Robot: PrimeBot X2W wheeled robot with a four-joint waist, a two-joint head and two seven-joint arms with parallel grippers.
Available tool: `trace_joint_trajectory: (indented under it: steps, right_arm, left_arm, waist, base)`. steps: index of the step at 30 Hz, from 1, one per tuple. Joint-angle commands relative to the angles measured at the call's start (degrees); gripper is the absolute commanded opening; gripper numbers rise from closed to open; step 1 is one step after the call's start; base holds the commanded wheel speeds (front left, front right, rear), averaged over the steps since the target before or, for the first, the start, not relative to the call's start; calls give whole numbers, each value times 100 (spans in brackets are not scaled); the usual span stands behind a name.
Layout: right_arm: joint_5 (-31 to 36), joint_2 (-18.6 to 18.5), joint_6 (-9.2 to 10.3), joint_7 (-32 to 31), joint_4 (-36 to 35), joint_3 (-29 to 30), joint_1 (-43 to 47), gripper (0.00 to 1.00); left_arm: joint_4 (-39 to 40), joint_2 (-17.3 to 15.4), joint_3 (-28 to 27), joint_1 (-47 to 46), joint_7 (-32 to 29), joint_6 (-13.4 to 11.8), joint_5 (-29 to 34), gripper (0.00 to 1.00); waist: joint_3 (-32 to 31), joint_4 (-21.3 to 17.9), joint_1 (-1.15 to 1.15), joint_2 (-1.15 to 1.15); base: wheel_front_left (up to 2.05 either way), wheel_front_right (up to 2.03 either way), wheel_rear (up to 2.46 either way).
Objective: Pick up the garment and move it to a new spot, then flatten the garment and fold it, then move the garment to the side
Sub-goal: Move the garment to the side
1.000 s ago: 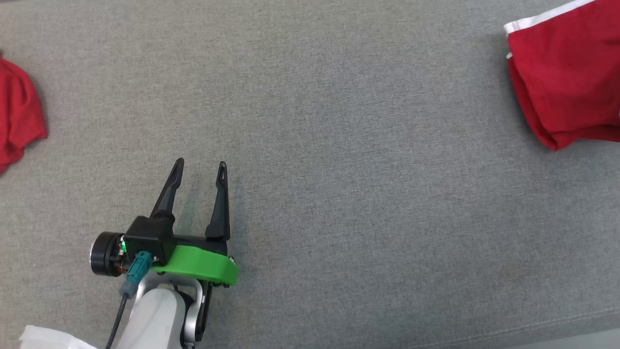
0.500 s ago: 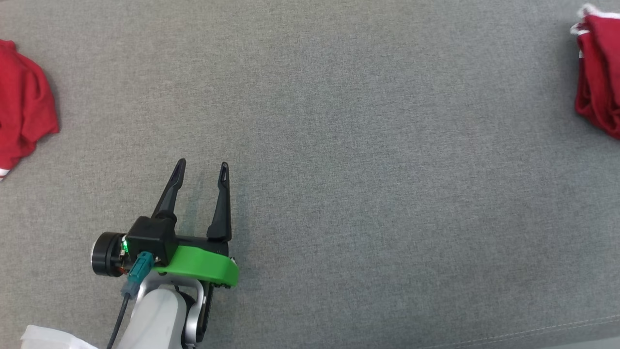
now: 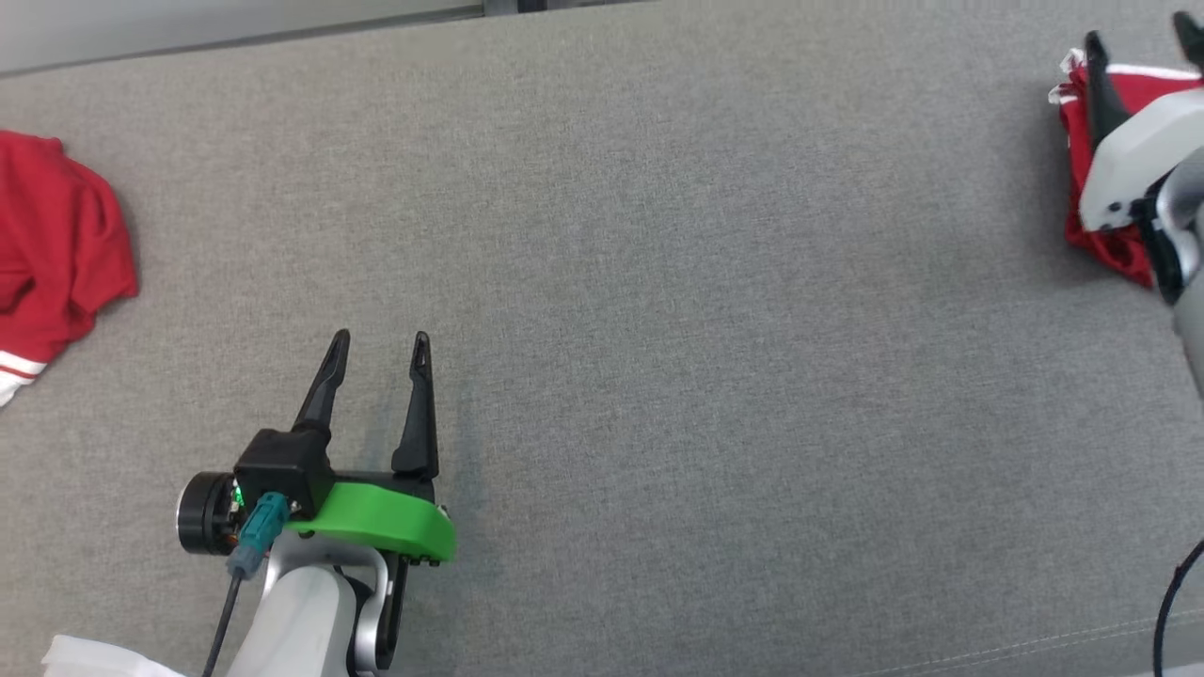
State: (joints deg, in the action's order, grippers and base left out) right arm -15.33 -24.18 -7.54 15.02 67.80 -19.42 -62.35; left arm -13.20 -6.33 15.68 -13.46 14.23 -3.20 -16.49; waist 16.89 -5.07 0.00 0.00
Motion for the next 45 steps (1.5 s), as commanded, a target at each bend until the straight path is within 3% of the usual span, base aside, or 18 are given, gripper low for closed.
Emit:
trace_joint_trajectory:
  steps: [1,14,18,26,30,34,45]
  right_arm:
    - [-8,134,11,17,-109,-22,244,100]
    - [-465,1040,11,18,-1723,-81,1994,100]
    - [-256,1165,11,19,-2421,281,2741,100]
    - [503,1815,10,19,-3921,1433,4501,100]
    - [733,2035,10,19,-4430,1726,5207,100]
    - [1036,2112,10,18,-4962,1929,5724,100]
    - [461,2118,10,19,-5350,1616,6428,100]
  left_arm:
    - [-88,0,-67,-11,53,-20,-41,100]
    - [-692,212,-585,585,97,-98,-308,100]
    - [-688,272,-705,843,98,-72,-289,100]
    - [-537,318,-841,1320,99,-8,-193,100]
    - [-457,330,-779,1419,99,13,-174,100]
    - [-454,339,-651,1443,98,34,-190,100]
    - [-496,337,-470,1443,99,-38,-310,100]
  waist:
    - [-387,-7,0,0]
    - [-1744,222,0,0]
    - [-1941,356,0,0]
    - [-2128,572,0,0]
    - [-2126,666,0,0]
    - [-2109,719,0,0]
    - [-2092,702,0,0]
  base:
    - [0,0,0]
    - [0,0,0]
    - [0,0,0]
    - [0,0,0]
    - [0,0,0]
    - [0,0,0]
    - [0,0,0]
